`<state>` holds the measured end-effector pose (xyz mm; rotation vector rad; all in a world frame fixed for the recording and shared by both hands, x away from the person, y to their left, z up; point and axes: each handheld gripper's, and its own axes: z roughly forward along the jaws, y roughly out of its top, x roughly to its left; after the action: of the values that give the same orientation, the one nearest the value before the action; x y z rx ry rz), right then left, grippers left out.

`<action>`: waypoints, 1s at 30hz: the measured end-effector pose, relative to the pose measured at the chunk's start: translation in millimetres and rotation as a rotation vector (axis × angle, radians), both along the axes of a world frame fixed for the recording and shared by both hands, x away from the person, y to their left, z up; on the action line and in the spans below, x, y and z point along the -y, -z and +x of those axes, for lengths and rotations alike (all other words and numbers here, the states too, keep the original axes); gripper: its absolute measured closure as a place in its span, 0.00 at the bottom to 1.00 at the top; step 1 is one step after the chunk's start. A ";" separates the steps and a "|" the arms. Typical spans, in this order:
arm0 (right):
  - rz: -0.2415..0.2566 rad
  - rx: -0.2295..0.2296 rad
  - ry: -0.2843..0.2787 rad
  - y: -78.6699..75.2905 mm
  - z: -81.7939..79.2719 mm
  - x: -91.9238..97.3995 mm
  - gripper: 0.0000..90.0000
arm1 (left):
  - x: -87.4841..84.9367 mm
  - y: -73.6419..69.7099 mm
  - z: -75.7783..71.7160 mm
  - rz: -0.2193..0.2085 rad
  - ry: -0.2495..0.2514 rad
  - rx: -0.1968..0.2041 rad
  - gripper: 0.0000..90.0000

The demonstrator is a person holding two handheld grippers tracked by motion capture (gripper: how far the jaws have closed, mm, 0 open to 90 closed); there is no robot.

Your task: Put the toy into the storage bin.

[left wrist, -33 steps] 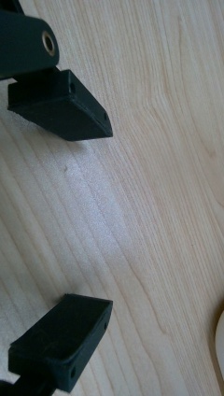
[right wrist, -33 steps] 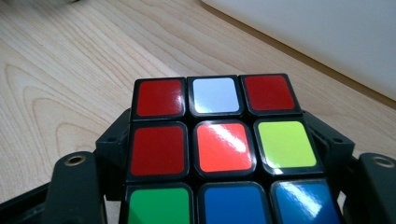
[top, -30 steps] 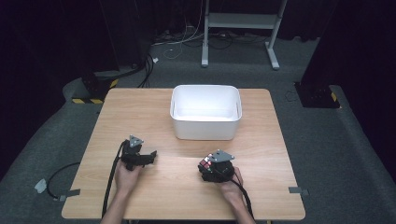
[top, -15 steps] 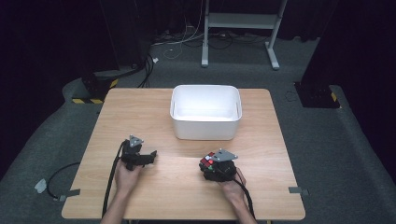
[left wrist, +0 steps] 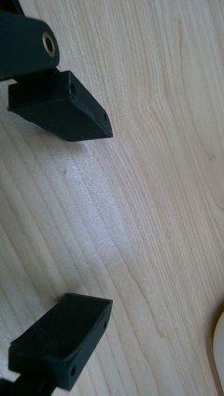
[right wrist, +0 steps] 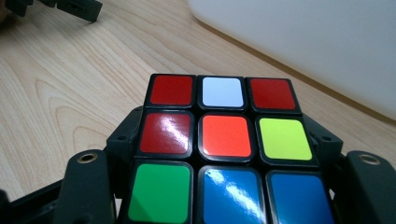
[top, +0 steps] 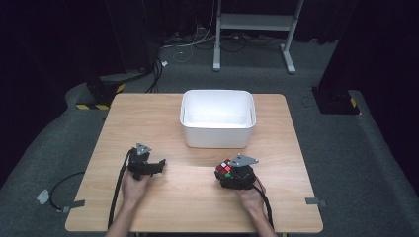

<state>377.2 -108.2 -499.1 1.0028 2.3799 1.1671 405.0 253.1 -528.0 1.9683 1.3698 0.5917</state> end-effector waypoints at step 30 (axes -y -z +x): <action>0.061 -0.011 0.007 -40.8 10.6 25.7 0.37 | 0.4 0.1 0.2 -0.001 -0.001 0.002 0.17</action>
<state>387.9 -133.8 -458.3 1.0381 2.3605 1.2415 405.2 252.7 -528.0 1.9661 1.3698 0.5927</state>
